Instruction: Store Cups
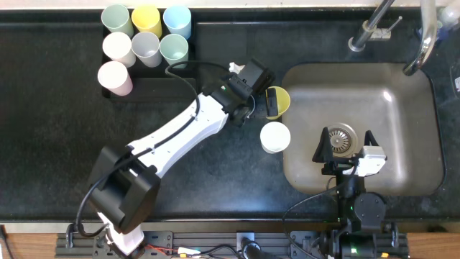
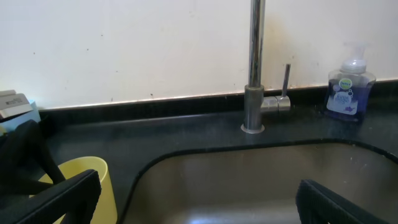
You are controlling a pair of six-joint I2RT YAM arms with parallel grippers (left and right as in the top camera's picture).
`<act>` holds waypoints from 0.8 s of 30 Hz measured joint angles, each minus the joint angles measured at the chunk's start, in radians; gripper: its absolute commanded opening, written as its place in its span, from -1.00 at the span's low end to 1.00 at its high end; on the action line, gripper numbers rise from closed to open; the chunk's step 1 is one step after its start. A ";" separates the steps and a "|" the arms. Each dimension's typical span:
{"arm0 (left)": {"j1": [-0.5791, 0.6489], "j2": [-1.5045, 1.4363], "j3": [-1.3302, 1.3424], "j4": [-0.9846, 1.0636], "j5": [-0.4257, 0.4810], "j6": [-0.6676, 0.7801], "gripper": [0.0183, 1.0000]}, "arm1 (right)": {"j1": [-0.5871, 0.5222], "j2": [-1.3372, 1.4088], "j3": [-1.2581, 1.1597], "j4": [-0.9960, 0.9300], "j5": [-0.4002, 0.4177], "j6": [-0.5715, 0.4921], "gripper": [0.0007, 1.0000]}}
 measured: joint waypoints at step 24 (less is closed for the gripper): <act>0.166 -0.097 0.093 -0.257 -0.080 -0.024 -0.96 | 0.000 0.000 0.000 -0.001 0.000 0.000 0.99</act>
